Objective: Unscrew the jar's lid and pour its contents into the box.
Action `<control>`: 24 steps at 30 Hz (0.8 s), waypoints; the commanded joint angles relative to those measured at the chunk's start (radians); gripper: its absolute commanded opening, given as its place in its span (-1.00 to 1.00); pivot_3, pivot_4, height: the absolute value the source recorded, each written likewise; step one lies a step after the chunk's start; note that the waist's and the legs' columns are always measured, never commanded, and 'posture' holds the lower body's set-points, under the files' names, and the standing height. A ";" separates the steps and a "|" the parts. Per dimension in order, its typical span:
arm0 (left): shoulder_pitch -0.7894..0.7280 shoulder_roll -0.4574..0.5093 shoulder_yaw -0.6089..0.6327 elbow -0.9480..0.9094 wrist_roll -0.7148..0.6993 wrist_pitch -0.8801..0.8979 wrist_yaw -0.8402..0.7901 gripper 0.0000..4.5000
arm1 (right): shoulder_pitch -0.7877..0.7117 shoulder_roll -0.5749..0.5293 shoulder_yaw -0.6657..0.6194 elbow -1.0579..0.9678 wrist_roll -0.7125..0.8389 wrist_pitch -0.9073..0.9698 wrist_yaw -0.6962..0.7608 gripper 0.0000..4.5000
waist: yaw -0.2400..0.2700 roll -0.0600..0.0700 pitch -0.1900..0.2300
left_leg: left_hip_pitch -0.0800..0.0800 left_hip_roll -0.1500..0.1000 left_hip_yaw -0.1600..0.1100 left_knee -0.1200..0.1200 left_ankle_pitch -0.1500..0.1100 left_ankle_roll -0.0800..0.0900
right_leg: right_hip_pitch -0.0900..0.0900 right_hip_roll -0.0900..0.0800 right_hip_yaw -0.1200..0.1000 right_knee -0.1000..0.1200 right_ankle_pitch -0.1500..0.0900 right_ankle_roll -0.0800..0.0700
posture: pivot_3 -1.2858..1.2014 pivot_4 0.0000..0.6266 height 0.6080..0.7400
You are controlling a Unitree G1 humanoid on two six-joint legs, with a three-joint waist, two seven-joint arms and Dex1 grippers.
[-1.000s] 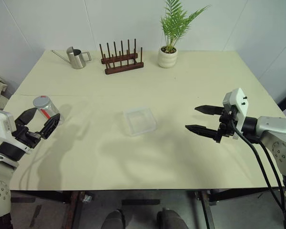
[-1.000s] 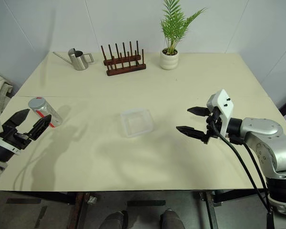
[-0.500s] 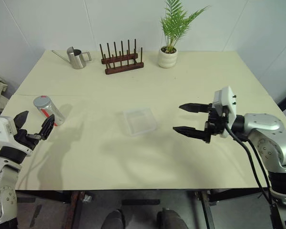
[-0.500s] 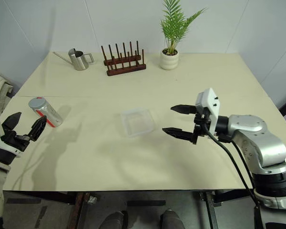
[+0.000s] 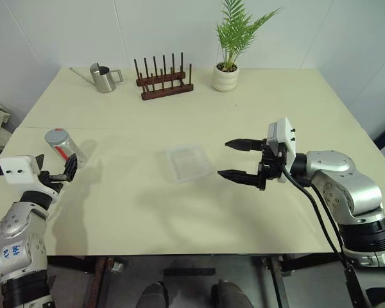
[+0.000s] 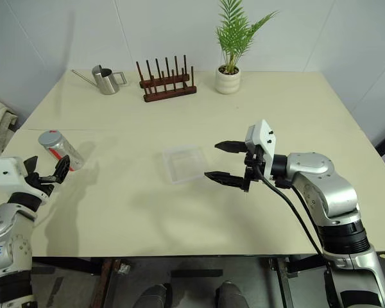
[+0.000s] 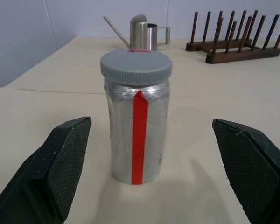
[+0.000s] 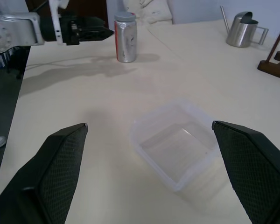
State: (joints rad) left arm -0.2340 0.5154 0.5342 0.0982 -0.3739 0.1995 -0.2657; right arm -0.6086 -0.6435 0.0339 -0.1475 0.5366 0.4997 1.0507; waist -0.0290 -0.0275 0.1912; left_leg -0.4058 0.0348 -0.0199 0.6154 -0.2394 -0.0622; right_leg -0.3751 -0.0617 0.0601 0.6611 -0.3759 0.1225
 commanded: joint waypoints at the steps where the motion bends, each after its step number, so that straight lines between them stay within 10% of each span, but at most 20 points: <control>1: -0.045 0.019 -0.017 0.074 0.031 -0.089 -0.028 0.97 | -0.011 0.007 -0.004 -0.002 -0.009 -0.034 0.016 1.00 | 0.000 0.000 0.000 | 0.000 0.000 0.000 0.000 0.000 0.000 | 0.000 0.000 0.000 0.000 0.000 0.000 | 0.03 -0.52 1.00; 24: -0.321 0.067 -0.068 0.523 0.080 -0.305 -0.050 0.97 | 0.028 0.001 -0.018 -0.031 -0.035 -0.033 -0.005 1.00 | 0.001 0.000 0.000 | 0.000 0.000 0.000 0.001 0.000 0.000 | 0.000 0.000 -0.001 0.001 0.000 0.001 | 0.03 -0.52 1.00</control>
State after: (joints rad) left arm -0.5333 0.5531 0.4607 0.6156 -0.2991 -0.0702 -0.3086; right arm -0.5782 -0.6323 0.0364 -0.1484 0.4965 0.4804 1.0477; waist -0.0281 -0.0276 0.1911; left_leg -0.4062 0.0348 -0.0196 0.6161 -0.2393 -0.0623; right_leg -0.3753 -0.0620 0.0595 0.6621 -0.3757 0.1230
